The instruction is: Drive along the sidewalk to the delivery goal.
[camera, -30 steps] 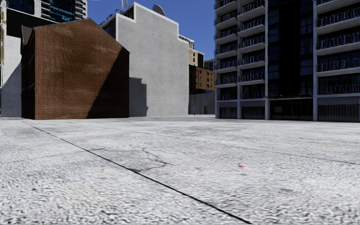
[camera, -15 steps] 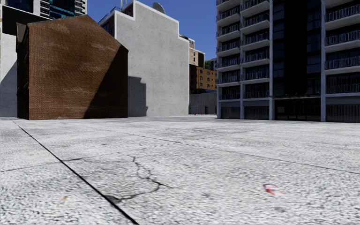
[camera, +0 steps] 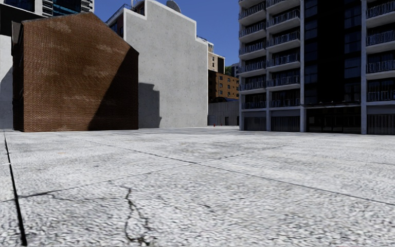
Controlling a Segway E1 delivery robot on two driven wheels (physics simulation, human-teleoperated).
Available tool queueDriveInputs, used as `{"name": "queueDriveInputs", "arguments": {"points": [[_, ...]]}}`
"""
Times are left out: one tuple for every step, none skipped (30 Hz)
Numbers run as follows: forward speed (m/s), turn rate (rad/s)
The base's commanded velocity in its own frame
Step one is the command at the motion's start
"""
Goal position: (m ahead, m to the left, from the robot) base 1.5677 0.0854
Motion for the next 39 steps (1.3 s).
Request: {"name": "queueDriveInputs", "arguments": {"points": [[1.58,0.00],[1.56,0.00],[1.54,-0.05],[1.49,-0.20],[1.45,-0.27],[1.45,-0.27],[1.43,-0.29],[1.41,-0.29],[1.38,-0.29],[1.36,-0.29],[1.36,-0.29],[1.35,-0.29],[1.35,-0.29],[1.34,-0.29],[1.34,-0.29],[1.34,-0.29],[1.32,-0.29],[1.30,-0.29],[1.28,-0.29],[1.28,-0.29],[1.28,-0.29],[1.28,-0.29],[1.28,-0.29],[1.28,-0.29],[1.28,-0.29],[1.28,-0.29],[1.24,-0.29],[1.11,-0.29],[0.82,-0.28],[0.47,0.00],[0.47,0.00],[0.00,0.00],[0.00,0.00],[0.00,0.00],[0.00,0.00],[0.00,0.00],[0.00,0.00],[0.00,0.00],[0.00,0.00]]}}
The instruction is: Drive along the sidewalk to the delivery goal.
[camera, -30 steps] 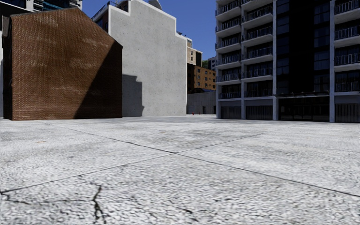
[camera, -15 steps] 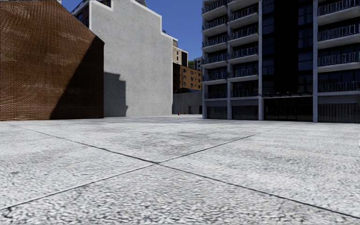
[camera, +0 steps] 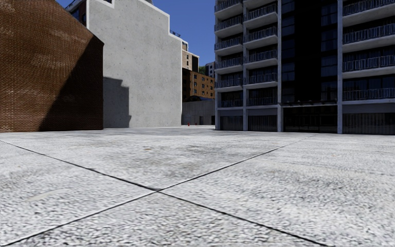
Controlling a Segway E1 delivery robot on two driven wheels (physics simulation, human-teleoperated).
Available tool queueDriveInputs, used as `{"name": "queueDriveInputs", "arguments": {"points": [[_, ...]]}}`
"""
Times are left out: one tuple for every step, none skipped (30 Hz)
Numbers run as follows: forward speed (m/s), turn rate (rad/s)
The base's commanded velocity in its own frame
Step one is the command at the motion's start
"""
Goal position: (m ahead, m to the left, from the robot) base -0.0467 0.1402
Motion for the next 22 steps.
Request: {"name": "queueDriveInputs", "arguments": {"points": [[0.00,0.00],[0.00,0.00],[0.00,0.00],[0.00,0.00],[0.00,0.00],[0.00,0.00],[0.00,0.00],[0.00,0.00],[0.00,0.00],[0.00,0.00],[0.00,0.00],[0.00,0.00],[0.00,0.00],[0.00,0.00],[0.00,0.00],[0.00,0.00],[0.00,0.00],[0.00,0.00],[0.00,0.00],[0.00,0.00],[0.00,0.00],[0.00,0.00]]}}
